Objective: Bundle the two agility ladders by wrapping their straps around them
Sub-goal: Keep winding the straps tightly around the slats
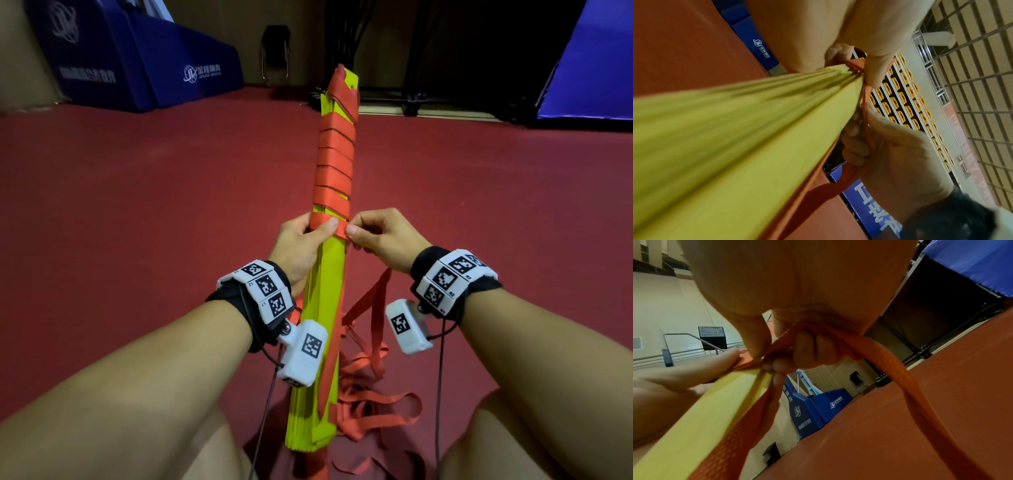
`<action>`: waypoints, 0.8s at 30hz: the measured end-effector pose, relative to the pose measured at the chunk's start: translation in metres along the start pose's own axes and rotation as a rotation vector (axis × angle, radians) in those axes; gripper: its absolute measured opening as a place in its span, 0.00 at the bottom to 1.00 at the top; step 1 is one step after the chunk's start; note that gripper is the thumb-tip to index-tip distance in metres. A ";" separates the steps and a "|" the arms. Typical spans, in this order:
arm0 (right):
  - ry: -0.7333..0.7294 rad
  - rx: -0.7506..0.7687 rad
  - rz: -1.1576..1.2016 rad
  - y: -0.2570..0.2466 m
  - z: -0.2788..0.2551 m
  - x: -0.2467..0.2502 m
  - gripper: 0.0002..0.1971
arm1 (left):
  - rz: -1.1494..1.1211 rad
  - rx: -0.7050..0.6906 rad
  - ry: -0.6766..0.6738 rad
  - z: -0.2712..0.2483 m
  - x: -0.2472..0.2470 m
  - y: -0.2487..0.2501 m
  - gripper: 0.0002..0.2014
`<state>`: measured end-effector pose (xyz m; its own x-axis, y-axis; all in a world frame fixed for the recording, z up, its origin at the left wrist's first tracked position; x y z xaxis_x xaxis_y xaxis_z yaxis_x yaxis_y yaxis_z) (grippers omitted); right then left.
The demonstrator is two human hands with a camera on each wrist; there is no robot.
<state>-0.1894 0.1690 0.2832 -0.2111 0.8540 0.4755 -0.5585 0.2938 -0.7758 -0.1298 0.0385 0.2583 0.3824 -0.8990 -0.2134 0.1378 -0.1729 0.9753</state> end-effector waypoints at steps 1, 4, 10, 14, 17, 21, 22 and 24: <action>0.002 0.001 0.005 -0.001 0.000 0.000 0.15 | 0.004 -0.015 0.011 0.001 0.001 0.001 0.10; 0.019 0.003 0.011 -0.004 0.001 -0.001 0.15 | 0.002 -0.052 0.044 0.001 0.002 0.004 0.16; 0.014 -0.022 0.032 -0.002 0.000 -0.003 0.13 | -0.034 -0.040 0.118 0.004 0.006 0.002 0.09; 0.004 -0.043 0.015 0.005 0.001 -0.002 0.15 | 0.001 -0.075 0.171 0.003 0.009 0.007 0.20; -0.022 -0.072 -0.003 0.012 0.000 -0.002 0.15 | 0.016 -0.093 0.182 0.009 0.012 0.003 0.21; -0.024 -0.107 -0.002 0.014 0.000 -0.004 0.19 | -0.033 -0.081 0.177 0.007 0.013 0.009 0.16; -0.016 -0.116 -0.009 0.015 0.000 -0.004 0.20 | -0.058 -0.068 0.169 0.007 0.013 0.009 0.12; 0.005 -0.124 -0.035 0.015 -0.001 -0.004 0.22 | -0.089 -0.039 0.161 0.007 0.012 0.007 0.07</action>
<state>-0.1967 0.1700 0.2689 -0.1892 0.8445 0.5010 -0.4621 0.3736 -0.8043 -0.1308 0.0235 0.2631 0.5083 -0.8042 -0.3079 0.2116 -0.2300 0.9499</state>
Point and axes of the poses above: each hand's wrist, its own z-axis towards the middle knuckle, its own x-axis out of the back of the hand, y = z × x, the point moved 7 cm from there along z, towards the middle knuckle, and after that the axes turned 13 degrees about y, right-handed, at the moved point
